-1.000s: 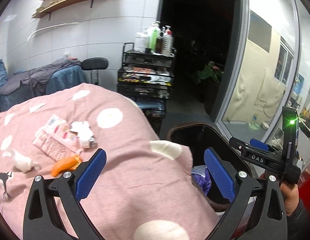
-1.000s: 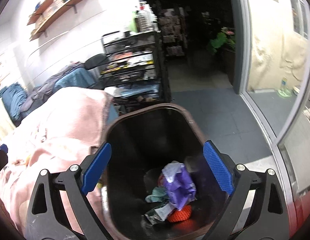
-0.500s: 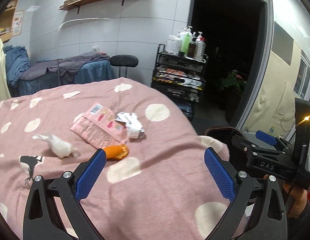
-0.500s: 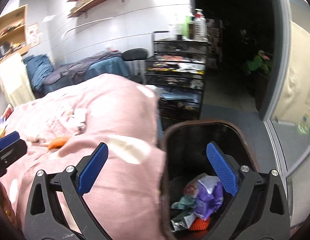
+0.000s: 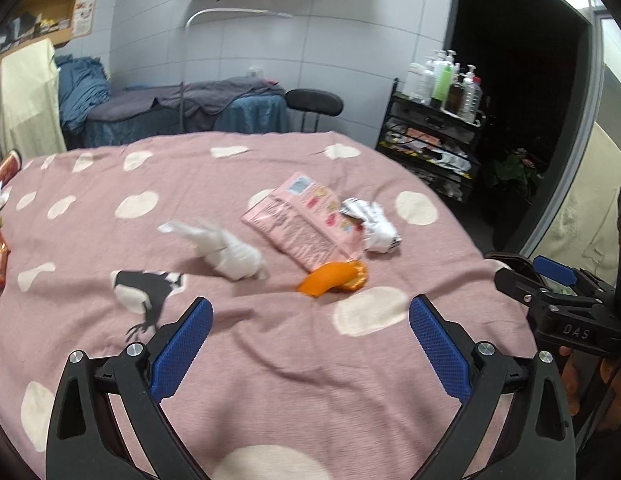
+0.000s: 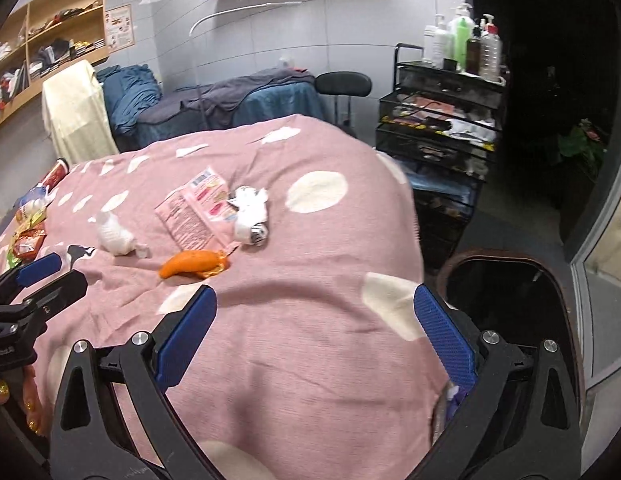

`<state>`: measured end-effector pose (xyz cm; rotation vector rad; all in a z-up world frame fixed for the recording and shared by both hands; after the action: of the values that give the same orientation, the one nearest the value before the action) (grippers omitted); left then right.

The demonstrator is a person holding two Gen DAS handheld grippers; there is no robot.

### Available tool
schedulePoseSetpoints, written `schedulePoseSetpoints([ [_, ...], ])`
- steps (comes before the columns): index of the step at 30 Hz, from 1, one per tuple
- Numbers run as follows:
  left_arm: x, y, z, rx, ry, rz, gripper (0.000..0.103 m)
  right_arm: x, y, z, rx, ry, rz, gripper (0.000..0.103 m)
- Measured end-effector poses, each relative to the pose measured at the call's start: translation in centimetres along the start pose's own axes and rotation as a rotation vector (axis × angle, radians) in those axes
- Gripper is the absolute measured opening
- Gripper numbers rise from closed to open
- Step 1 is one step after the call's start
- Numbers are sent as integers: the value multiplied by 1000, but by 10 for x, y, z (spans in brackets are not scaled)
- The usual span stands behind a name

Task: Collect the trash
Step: 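Move both tools back over the remaining trash on the bedspread, then grasp the white tissue with the left tool while the right tool grasps the orange peel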

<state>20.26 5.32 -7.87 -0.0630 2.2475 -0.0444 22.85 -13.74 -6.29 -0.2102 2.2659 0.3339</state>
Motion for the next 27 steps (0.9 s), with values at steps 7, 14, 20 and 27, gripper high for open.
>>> schedulePoseSetpoints([
  [7,3,35,13,-59,55,-37,97,-7,24,16,-27,20,-71,97],
  [14,-10,43,34,-38,93,-41,97,-13,36,27,-83,59,-86,97],
  [20,-21,52,66,-11,172,-105,96,-13,45,39,-113,88,-98,97],
  [27,-27,55,97,-24,238,-102,55,-14,63,57,-175,145,-142,97],
])
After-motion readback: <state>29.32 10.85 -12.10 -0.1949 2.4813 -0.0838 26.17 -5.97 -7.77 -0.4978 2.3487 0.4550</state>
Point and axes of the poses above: each gripper's, at about its wrist camera, not at the fingertips, and z roughly the way its jaws point, y to its left, x to its underside, the point moved 6 cm from there along z, roughly the way its jaws point, and after that the axes turned 9 degrees about -x, right-handed, at the moved point
